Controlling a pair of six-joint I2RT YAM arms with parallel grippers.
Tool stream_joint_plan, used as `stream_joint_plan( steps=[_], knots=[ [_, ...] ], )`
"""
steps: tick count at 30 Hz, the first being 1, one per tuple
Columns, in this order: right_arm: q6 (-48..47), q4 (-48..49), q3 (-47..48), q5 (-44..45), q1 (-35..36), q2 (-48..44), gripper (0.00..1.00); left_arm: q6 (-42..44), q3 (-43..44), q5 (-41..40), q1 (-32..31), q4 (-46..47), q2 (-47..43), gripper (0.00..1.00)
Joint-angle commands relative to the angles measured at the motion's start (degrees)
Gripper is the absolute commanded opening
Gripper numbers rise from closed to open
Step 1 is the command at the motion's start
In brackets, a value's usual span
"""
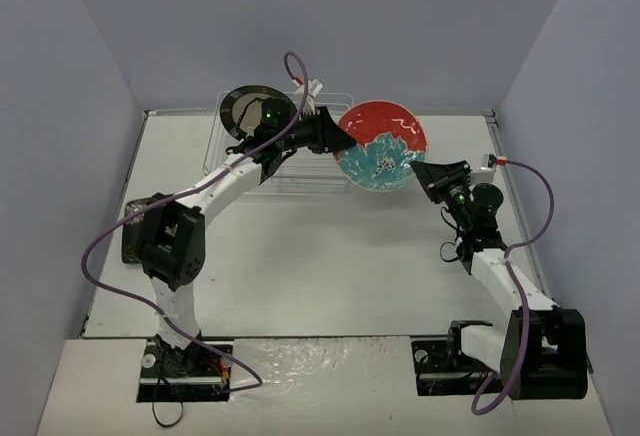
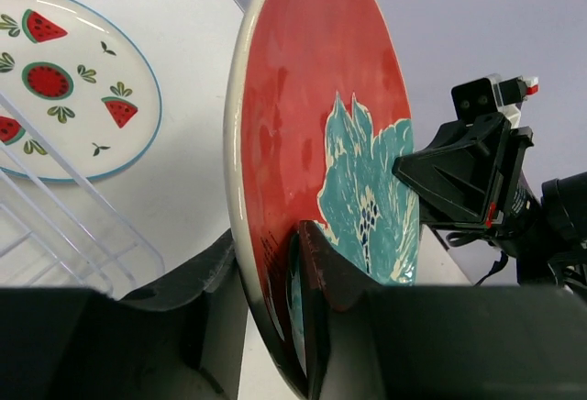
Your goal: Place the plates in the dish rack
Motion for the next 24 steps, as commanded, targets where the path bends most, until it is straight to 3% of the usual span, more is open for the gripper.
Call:
stream_joint_plan(
  steps=[1, 4, 8, 13, 16, 19, 24],
  knots=[
    [0.8, 13.8, 4.7, -2.5, 1.2, -1.3, 0.0, 6.9, 1.8, 0.1, -0.9, 4.4, -6.5, 0.0],
    [-5.3, 6.7, 7.8, -3.8, 1.3, -0.4, 0.0, 14.2, 1.6, 1.2, -0.4, 2.6, -9.1, 0.0],
    [-11.1, 2.8, 11.9, -6.4, 2.2, 2.2, 0.21, 21.8, 1.1, 3.4, 0.8, 4.2, -11.2, 0.0],
    [-15.5, 0.7, 15.4, -8.1, 3.6, 4.5, 0.64, 26.2, 0.0, 7.6, 3.2, 5.6, -13.2, 0.0],
    [-16.3, -0.2, 17.0, -8.3, 4.0, 5.9, 0.83, 27.4, 0.7, 8.0, 5.3, 5.6, -14.0, 0.0],
    [-16.6, -1.2, 17.9, -7.1, 4.3, 7.2, 0.89, 23.6, 1.0, 11.4, 10.6, 10.5, -14.1, 0.0],
    [-15.2, -0.9, 19.6, -5.8, 4.5, 11.2, 0.91, 19.6, 5.2, 15.2, 16.6, 15.4, -11.4, 0.0]
  ],
)
